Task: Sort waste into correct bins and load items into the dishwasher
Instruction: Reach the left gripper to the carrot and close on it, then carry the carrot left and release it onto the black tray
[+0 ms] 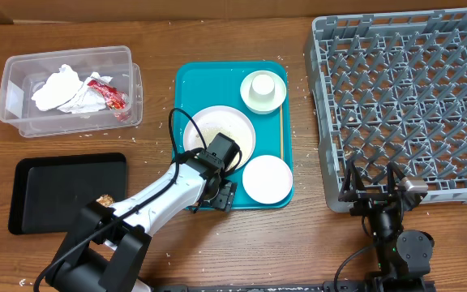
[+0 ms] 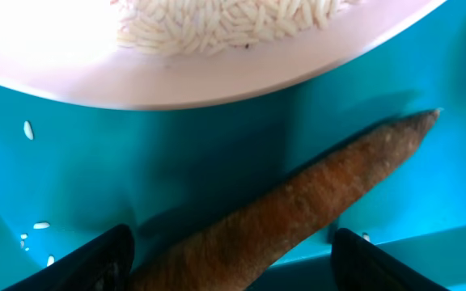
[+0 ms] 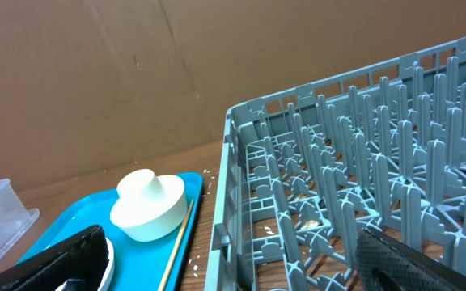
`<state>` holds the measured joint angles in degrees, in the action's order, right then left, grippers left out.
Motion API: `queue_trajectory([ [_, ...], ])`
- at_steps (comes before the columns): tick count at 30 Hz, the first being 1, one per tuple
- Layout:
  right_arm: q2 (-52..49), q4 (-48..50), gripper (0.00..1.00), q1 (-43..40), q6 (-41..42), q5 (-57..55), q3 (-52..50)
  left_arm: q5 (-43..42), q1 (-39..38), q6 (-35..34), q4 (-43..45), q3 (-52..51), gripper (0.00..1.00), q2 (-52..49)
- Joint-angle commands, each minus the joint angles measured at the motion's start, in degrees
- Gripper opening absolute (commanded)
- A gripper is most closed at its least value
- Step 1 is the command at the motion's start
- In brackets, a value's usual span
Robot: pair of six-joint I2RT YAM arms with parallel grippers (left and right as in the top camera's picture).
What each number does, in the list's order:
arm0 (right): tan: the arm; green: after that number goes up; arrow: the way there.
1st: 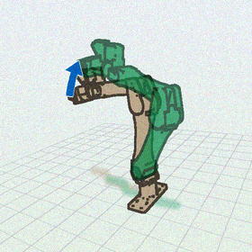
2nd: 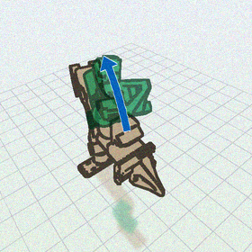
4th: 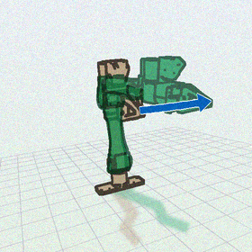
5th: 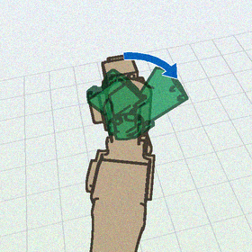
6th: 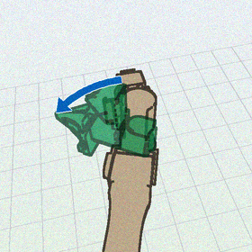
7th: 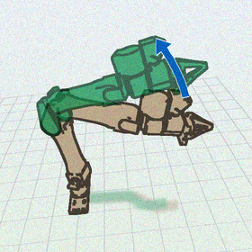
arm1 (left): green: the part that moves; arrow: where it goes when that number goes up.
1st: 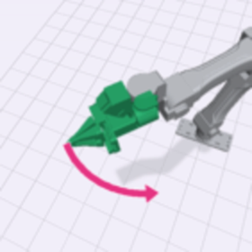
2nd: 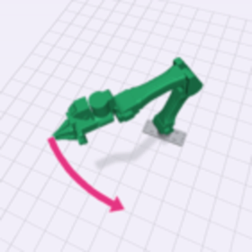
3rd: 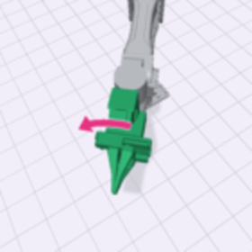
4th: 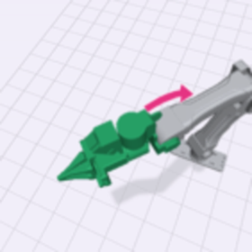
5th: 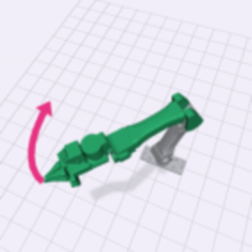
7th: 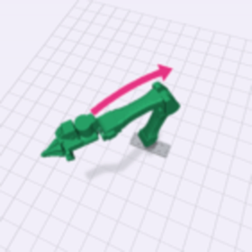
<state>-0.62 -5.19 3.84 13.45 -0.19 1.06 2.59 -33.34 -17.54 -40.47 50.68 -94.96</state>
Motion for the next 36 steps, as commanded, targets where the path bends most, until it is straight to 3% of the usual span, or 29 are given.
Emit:
queue_trajectory([
  [1,0.5,0.3,1.00,0.3,-0.4,0.3,-0.6,0.5,0.0,0.9,0.0,-0.8,0.80,-0.6],
  [5,0.5,0.3,1.00,0.3,-0.4,0.3,-0.6,0.8,0.0,1.4,0.4,-0.8,0.78,-0.6],
  [11,0.5,0.3,1.00,0.3,-0.4,0.3,-0.6,1.6,0.0,2.2,1.0,-0.8,0.57,-0.6],
  [17,0.5,0.3,1.00,0.3,-0.4,0.3,-0.6,1.8,0.0,0.2,0.3,0.3,0.47,-0.6],
  [21,0.5,0.3,1.00,0.3,-0.4,0.3,-0.6,0.4,0.0,-0.9,-4.4,4.6,0.29,-0.6],
  [29,0.5,0.3,1.00,0.3,-0.4,0.3,-0.6,0.4,0.0,-0.9,-16.3,14.7,0.25,-0.6],
  [36,0.5,0.3,1.00,0.3,-0.4,0.3,-0.6,0.5,0.0,-1.6,-23.3,23.1,0.11,-0.6],
])
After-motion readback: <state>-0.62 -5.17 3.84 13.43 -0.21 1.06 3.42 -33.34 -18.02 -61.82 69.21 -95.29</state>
